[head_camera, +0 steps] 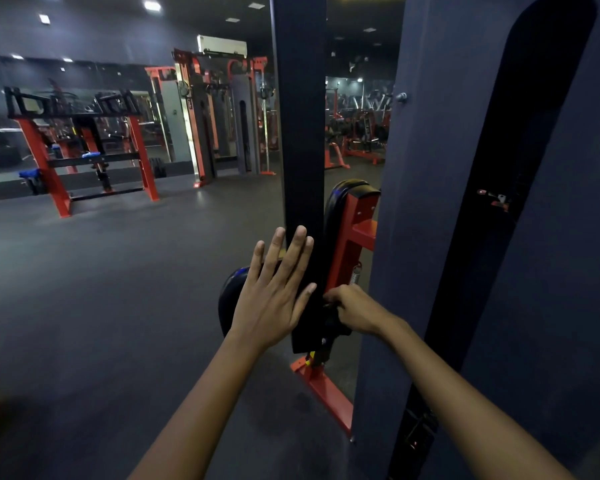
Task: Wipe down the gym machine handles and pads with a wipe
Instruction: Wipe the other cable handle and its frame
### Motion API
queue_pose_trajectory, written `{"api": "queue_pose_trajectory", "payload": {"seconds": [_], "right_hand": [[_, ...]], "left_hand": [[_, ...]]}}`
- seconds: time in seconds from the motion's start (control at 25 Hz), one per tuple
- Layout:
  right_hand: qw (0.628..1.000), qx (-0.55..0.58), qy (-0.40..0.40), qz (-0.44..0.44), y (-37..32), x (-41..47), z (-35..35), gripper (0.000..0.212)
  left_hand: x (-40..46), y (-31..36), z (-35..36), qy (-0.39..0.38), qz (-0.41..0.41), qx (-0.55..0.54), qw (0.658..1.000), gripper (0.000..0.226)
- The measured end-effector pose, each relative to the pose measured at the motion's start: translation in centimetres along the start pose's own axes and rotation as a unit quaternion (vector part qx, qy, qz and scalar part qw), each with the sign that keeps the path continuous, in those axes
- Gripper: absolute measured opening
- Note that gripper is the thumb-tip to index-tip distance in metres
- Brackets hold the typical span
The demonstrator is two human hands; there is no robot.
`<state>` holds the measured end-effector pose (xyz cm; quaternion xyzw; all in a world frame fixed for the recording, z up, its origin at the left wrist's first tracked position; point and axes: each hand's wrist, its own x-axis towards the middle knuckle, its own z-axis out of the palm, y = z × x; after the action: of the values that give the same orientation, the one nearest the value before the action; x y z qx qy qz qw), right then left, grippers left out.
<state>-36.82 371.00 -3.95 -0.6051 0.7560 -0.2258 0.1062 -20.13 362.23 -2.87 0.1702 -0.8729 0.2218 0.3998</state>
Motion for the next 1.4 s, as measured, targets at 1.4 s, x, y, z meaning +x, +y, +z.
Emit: {"api": "queue_pose_trajectory", "payload": {"seconds": [1.4], "right_hand": [[0.969,-0.142,0.192,0.068,1.9,-3.7,-2.0,0.007]], "left_hand": [[-0.4,-0.6,-0.3,-0.013,0.018,-0.011,1.000,0.073]]}}
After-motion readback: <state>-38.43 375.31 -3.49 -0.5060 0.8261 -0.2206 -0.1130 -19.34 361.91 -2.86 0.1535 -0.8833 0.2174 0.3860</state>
